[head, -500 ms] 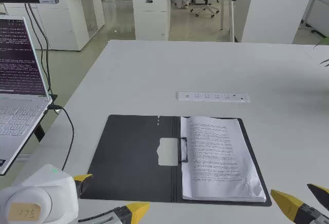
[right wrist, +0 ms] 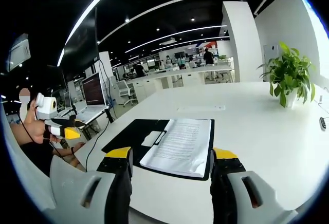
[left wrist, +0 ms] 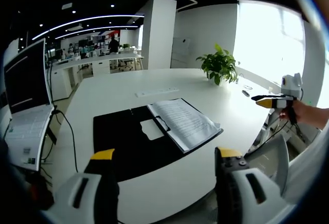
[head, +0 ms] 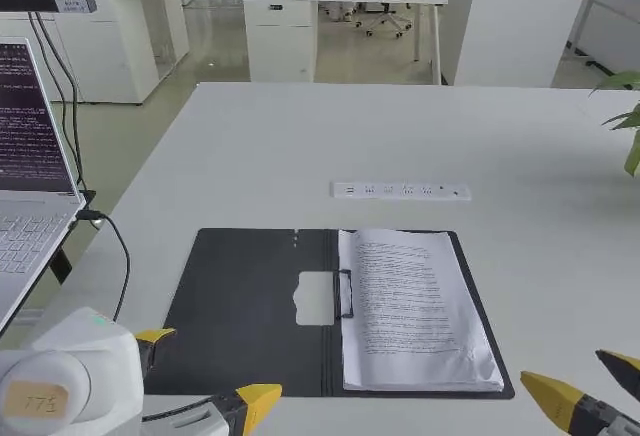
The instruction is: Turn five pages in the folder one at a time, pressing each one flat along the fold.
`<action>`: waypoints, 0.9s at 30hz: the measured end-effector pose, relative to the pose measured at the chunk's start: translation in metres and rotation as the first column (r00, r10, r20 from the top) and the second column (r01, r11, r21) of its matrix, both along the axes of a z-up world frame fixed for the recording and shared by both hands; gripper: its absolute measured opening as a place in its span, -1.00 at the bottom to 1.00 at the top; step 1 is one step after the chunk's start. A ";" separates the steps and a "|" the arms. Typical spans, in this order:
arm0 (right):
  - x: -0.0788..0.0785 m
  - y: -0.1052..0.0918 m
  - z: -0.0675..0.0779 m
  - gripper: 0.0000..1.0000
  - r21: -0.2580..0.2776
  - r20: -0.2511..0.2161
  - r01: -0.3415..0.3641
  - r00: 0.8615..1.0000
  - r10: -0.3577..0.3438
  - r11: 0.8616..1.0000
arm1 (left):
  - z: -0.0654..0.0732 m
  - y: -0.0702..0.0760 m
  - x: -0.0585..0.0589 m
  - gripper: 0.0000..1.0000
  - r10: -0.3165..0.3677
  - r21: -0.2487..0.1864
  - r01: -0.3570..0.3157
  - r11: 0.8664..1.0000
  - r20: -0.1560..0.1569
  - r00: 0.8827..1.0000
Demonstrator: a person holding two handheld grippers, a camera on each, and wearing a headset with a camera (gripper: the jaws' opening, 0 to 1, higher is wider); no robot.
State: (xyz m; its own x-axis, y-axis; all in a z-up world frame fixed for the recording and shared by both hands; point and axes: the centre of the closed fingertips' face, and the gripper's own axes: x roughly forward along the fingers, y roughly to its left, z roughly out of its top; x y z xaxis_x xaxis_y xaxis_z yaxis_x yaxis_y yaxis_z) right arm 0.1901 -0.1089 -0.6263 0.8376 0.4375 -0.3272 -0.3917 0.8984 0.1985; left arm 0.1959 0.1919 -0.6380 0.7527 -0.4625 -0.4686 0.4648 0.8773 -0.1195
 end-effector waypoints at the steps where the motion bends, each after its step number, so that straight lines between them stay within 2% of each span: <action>1: 0.000 0.000 0.000 0.20 0.000 0.001 0.000 1.000 0.000 1.000 | 0.001 -0.001 0.000 0.53 -0.002 0.001 0.002 1.000 0.001 1.000; 5: -0.001 0.000 -0.001 0.21 -0.001 -0.006 -0.001 1.000 0.001 1.000 | 0.002 -0.003 0.000 0.53 -0.009 0.002 0.009 1.000 0.001 1.000; 19: -0.002 0.003 -0.007 0.20 -0.019 -0.022 -0.017 1.000 0.016 1.000 | -0.006 -0.013 -0.002 0.52 -0.035 0.009 0.035 0.999 -0.022 0.999; 27: -0.004 -0.005 -0.011 0.20 -0.027 -0.032 -0.011 0.999 0.010 1.000 | -0.007 -0.021 -0.001 0.52 -0.050 0.013 0.051 0.999 -0.024 0.998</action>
